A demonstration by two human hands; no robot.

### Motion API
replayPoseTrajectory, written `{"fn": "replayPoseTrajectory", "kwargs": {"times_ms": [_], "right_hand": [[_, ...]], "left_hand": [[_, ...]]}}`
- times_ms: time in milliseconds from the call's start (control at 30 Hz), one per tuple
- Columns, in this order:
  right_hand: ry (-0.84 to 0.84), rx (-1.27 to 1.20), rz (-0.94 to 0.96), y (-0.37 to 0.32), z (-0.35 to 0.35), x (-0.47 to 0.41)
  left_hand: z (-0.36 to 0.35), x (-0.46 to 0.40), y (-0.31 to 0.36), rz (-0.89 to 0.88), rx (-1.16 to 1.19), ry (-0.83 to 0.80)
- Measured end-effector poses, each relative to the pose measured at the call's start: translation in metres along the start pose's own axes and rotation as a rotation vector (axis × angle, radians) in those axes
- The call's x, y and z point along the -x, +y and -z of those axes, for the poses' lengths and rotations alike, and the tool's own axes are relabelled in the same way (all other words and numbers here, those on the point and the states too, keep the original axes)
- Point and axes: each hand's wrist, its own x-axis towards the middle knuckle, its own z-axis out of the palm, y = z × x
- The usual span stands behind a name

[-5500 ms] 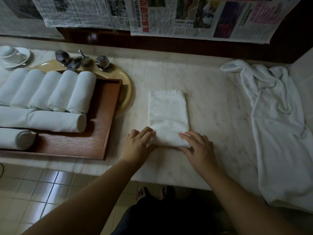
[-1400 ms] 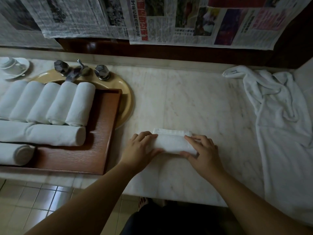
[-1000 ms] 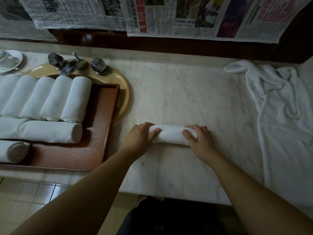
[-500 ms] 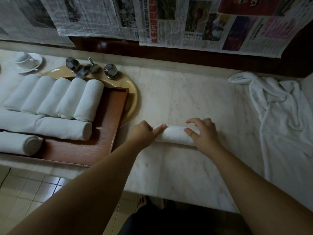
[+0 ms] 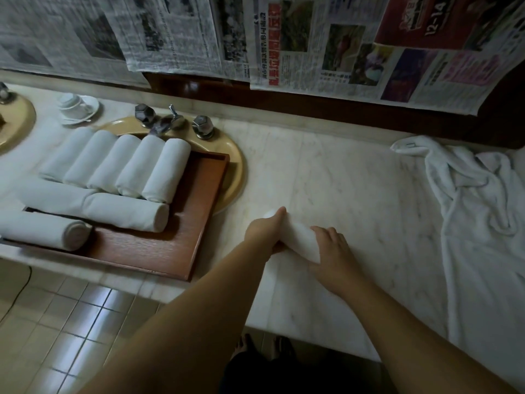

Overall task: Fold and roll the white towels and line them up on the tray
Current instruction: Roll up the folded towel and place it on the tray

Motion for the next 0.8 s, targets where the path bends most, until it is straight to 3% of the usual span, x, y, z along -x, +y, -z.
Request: {"fn": "replayPoseTrajectory", "kwargs": {"times_ms": [300,500,600,733,800], "right_hand": [[0.000,-0.099,0.100,0.001,-0.016,0.047],[0.040,-0.435,0.218,-0.036,0.004,0.055],[-0.131,-0.810,0.130,-0.083,0.025,0.053],[-0.489,-1.429,-0.076,-0.141,0.026,0.039],[-0.558,-1.507,-0.108,-0.170,0.020,0.029]], "left_hand": [[0.007,0.024,-0.006,0.109,0.133,-0.016],[0.060,0.068,-0.029,-0.126,0.306,0.039],[0.108,0.096,-0.037,-0.187,0.447,0.090],[0.167,0.121,-0.047,-0.275,0.592,0.113],[0.192,0.122,-0.053,-0.317,0.650,0.171]]}}
